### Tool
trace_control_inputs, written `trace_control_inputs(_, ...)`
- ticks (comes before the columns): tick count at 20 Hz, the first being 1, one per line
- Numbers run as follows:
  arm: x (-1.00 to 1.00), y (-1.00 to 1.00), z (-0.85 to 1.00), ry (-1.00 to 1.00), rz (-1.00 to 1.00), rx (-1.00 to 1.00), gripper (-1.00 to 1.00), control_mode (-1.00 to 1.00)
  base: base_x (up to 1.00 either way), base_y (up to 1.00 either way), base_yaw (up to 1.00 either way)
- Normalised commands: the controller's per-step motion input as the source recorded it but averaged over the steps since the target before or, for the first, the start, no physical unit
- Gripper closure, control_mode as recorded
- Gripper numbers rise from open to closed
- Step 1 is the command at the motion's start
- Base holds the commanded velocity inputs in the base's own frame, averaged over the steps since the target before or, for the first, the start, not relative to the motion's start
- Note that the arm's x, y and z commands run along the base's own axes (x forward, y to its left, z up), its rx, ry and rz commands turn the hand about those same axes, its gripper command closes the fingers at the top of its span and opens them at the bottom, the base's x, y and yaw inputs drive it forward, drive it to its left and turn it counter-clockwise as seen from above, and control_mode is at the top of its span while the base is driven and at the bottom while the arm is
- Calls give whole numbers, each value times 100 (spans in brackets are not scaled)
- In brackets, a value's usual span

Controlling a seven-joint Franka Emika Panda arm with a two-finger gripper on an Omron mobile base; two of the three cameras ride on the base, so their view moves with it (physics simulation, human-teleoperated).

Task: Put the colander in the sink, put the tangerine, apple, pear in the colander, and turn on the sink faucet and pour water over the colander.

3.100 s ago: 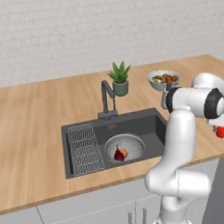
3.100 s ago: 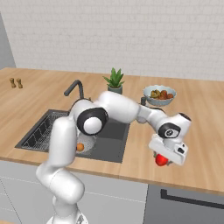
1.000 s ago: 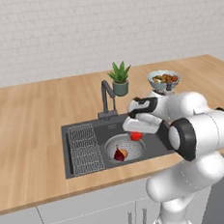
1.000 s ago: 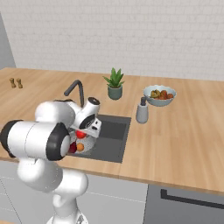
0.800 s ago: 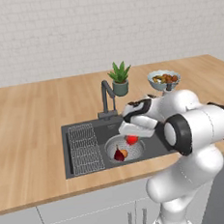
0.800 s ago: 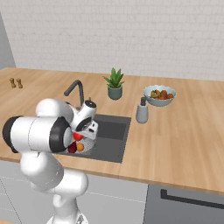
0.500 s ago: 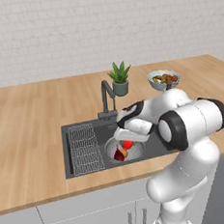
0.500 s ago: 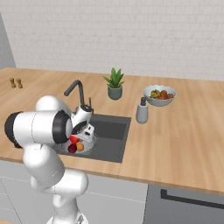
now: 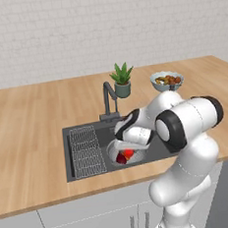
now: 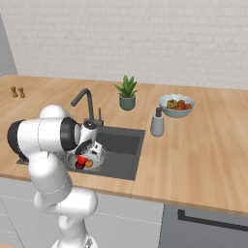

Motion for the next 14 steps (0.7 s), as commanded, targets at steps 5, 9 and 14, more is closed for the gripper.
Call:
trace_control_inputs(5,0,3,-6,-2,0,-5,-100,-100,0,0,0)
trace_control_inputs(9,0,0,0,-3,0,-1,-100,-100,0,0,0)
trace_control_inputs(14,0,-10,53,-2,0,0,-100,-100,0,0,0)
